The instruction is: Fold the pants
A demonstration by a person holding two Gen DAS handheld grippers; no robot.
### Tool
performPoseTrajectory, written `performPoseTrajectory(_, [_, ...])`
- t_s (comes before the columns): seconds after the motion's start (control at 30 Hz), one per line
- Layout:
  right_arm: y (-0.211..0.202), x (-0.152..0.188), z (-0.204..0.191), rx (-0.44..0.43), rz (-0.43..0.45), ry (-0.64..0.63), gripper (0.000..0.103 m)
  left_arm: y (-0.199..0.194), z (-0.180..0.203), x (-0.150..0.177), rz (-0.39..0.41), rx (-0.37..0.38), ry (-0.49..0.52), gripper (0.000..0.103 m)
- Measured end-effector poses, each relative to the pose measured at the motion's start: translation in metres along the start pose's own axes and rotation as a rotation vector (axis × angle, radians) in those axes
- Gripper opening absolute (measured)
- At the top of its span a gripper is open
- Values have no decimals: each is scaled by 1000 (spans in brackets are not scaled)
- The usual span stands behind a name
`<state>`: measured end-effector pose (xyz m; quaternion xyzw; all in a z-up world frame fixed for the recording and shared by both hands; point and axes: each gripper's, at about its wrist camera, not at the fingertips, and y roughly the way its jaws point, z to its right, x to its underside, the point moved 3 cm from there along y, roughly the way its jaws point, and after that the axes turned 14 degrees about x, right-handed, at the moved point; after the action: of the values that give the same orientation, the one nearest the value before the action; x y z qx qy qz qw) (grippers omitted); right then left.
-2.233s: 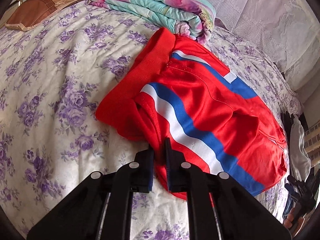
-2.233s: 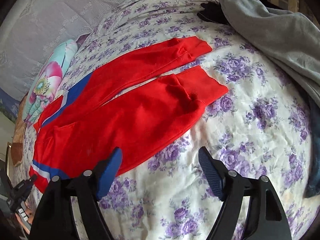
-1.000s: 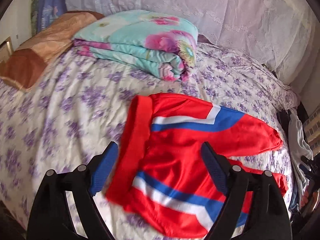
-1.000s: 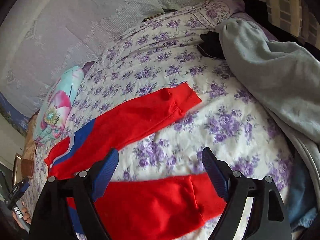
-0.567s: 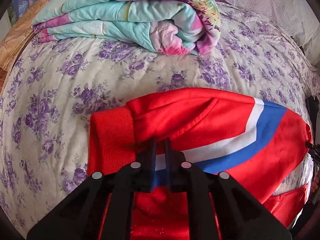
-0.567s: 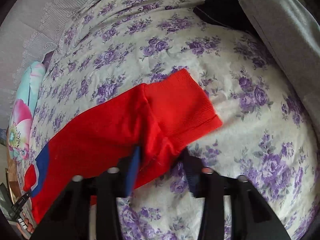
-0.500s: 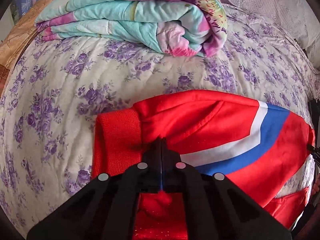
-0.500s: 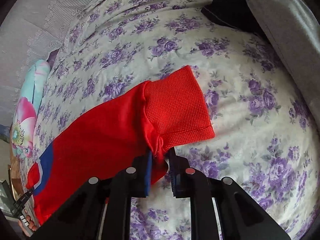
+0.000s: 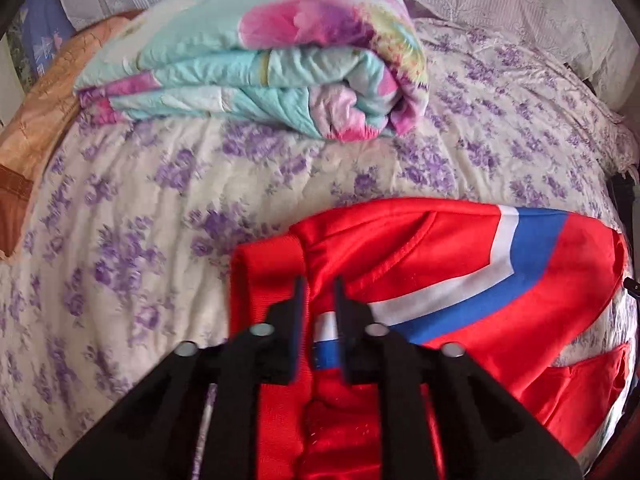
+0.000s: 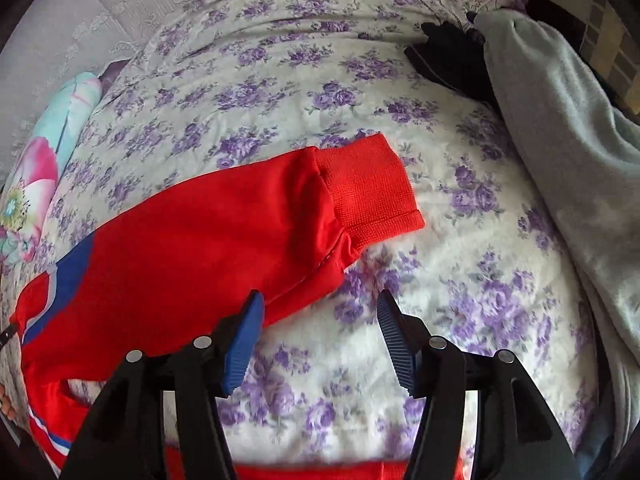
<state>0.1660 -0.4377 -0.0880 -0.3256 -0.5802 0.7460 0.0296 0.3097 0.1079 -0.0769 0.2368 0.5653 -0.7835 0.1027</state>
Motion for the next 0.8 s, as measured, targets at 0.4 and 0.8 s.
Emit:
performPoseTrajectory(0.4, [-113,79,-44,-60,147,-192,68,46,-18,-50,-168,263,176,96])
performPoseTrajectory(0.8, [-115,4,-265,-448,195,-750,68,35,-2,-27,-92,410,331,17])
